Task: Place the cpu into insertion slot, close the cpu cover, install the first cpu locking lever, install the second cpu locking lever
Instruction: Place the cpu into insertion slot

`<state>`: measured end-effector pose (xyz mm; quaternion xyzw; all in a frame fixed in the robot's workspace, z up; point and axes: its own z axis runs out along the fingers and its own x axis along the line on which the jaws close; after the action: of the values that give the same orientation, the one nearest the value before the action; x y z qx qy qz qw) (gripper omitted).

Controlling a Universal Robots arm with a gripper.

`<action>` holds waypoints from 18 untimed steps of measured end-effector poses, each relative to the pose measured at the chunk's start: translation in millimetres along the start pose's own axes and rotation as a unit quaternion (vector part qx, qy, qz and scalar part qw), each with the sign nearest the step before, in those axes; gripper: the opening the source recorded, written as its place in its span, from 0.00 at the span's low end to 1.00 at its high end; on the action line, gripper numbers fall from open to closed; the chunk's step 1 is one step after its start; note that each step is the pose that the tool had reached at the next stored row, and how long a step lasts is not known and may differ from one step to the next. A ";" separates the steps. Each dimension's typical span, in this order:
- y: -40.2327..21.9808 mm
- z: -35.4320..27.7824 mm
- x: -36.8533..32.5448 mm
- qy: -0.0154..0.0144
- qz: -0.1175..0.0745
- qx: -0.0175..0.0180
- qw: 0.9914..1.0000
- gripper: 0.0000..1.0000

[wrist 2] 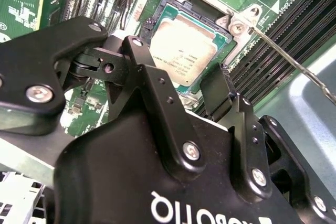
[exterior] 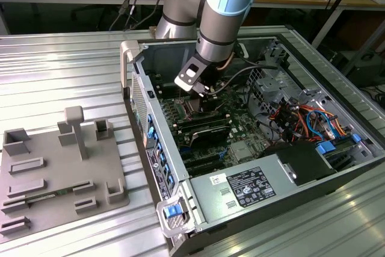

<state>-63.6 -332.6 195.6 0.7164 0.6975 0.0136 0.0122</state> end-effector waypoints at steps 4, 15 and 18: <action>0.1 0.3 0.1 0.000 0.000 0.000 1.000 0.63; -0.9 0.3 0.6 0.002 0.000 0.000 1.000 0.70; -1.7 -0.3 0.6 0.004 0.000 0.000 1.000 0.70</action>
<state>-65.3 -332.0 195.8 0.7164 0.6974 0.0162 0.0096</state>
